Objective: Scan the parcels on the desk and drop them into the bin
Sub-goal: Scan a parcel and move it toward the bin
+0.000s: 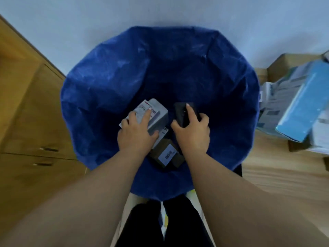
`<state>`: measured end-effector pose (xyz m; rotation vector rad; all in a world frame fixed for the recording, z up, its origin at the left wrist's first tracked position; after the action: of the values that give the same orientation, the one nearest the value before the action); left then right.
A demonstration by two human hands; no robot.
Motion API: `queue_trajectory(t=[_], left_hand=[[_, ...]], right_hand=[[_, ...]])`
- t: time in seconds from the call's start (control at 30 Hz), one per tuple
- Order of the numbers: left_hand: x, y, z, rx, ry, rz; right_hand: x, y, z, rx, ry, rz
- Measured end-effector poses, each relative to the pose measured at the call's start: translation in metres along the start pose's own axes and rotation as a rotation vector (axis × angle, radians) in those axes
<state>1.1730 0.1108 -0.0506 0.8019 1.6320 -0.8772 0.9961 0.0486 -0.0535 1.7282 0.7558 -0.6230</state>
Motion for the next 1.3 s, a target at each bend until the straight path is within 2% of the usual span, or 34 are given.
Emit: queue_trajectory(t=[0.13, 0.23, 0.33, 0.47, 0.7, 0.93, 1.3], left_hand=[[-0.050, -0.009, -0.016, -0.032, -0.029, -0.198], [-0.080, -0.019, -0.044, 0.013, -0.070, -0.298], [-0.104, -0.025, -0.081, 0.103, -0.125, -0.333], [-0.128, -0.047, -0.120, 0.250, -0.140, -0.385], [-0.180, -0.151, -0.192, 0.598, -0.154, -0.508], [-0.195, -0.280, -0.292, 0.905, -0.138, -0.573], [-0.123, -0.517, -0.523, 1.215, 0.057, -0.686]], right_hand=[[-0.043, 0.025, -0.041, 0.018, -0.184, 0.221], [-0.078, 0.030, -0.084, 0.018, -0.317, 0.329], [-0.113, 0.021, -0.126, 0.011, -0.397, 0.371], [-0.167, 0.012, -0.164, -0.022, -0.420, 0.371], [-0.278, -0.021, -0.229, -0.038, -0.627, 0.395], [-0.387, -0.130, -0.304, 0.068, -0.893, 0.396], [-0.556, -0.356, -0.439, 0.242, -1.125, 0.222]])
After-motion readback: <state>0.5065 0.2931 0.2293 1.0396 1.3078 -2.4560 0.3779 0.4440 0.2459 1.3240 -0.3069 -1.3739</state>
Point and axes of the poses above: each hand's wrist, its own z-axis towards the middle knuckle, its own x-axis out of the palm, y = z × x, the point moved 8 cm from there along z, towards the middle knuckle, and after that the axes turned 5 degrees about -y, right-handed, at the moved point
